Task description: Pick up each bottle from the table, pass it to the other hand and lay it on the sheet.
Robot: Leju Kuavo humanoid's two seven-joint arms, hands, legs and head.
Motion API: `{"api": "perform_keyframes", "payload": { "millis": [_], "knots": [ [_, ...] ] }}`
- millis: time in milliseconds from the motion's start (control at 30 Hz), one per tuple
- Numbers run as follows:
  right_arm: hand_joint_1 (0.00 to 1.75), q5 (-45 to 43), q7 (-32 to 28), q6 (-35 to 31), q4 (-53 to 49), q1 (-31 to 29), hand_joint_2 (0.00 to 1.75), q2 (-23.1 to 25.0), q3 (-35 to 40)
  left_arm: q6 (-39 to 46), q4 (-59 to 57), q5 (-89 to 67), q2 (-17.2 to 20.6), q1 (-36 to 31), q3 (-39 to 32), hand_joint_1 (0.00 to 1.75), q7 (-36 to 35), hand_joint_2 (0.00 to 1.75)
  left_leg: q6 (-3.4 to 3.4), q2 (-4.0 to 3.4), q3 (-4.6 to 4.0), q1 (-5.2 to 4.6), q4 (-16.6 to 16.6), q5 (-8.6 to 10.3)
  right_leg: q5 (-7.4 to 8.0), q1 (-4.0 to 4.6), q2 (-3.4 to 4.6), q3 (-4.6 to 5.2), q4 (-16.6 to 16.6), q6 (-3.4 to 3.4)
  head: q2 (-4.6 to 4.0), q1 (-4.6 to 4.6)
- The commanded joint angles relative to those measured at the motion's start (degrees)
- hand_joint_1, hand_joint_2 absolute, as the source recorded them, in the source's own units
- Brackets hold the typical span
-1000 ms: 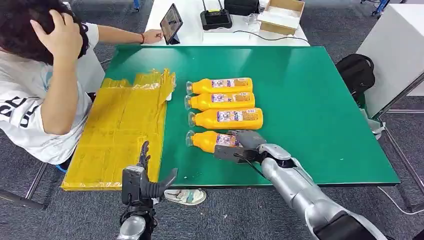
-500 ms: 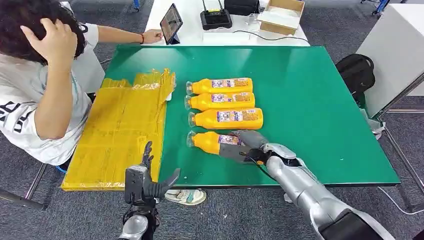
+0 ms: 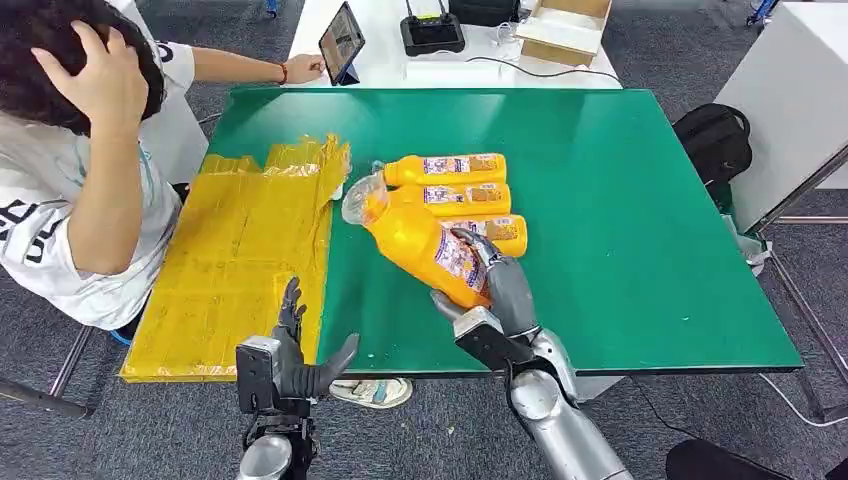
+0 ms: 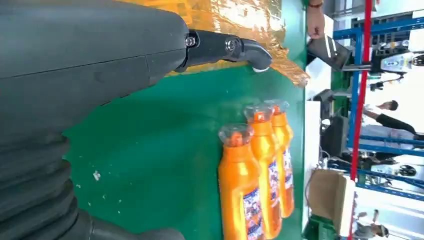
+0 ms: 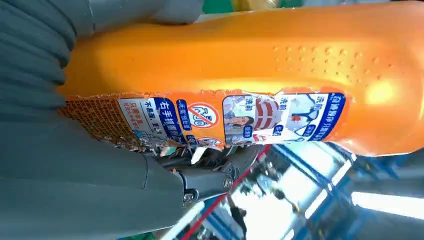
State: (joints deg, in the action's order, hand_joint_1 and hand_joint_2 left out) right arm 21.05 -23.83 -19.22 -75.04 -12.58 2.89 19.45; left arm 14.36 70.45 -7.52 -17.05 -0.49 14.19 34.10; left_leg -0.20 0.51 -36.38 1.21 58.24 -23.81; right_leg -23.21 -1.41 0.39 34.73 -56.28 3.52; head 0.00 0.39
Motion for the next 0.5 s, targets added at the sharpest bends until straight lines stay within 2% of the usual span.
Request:
{"api": "perform_keyframes", "payload": {
  "millis": [33,67,300,467,500],
  "knots": [
    [1.75,-0.51,-7.44,-9.22,-7.00,4.11,1.75,4.53,-7.19,-5.85,4.44,6.55,1.88,-0.35,4.53,0.00,-1.10,1.75,0.04,0.05,0.06,0.00,0.00,-0.04,-0.07,0.03,-0.10,-0.07,-0.02,-0.13,0.00,-0.02],
    [1.75,-1.56,-8.38,-7.78,-5.72,4.40,1.75,4.56,-6.53,-8.27,5.11,8.64,2.31,-0.69,5.64,0.00,-2.15,1.75,0.03,0.04,0.05,0.00,-0.02,-0.03,-0.05,0.03,-0.09,-0.06,0.01,-0.12,0.00,-0.02],
    [1.75,-1.60,-9.51,-7.84,-2.46,4.06,1.75,5.30,-5.77,-9.58,5.14,10.17,2.37,-1.36,6.41,0.00,-3.15,1.75,0.05,-0.06,0.25,0.02,-0.06,-0.11,-0.08,0.07,-0.03,-0.18,0.04,-0.19,0.00,-0.02],
    [1.75,-1.25,-10.93,-2.56,7.84,3.96,1.75,6.92,-1.26,-13.52,5.46,12.81,2.77,-2.13,8.47,0.00,-3.67,1.75,0.03,-0.08,0.13,0.03,-0.07,-0.05,-0.01,0.07,0.04,-0.07,0.07,-0.11,0.00,-0.02],
    [1.75,-1.33,-12.31,-2.17,10.79,3.85,1.75,7.81,-0.42,-14.09,5.61,13.22,2.58,-2.21,8.70,0.00,-3.82,1.75,0.05,-0.13,0.34,0.05,-0.12,-0.12,-0.06,0.10,0.06,-0.28,0.13,-0.19,0.00,-0.02]
  ]
}}
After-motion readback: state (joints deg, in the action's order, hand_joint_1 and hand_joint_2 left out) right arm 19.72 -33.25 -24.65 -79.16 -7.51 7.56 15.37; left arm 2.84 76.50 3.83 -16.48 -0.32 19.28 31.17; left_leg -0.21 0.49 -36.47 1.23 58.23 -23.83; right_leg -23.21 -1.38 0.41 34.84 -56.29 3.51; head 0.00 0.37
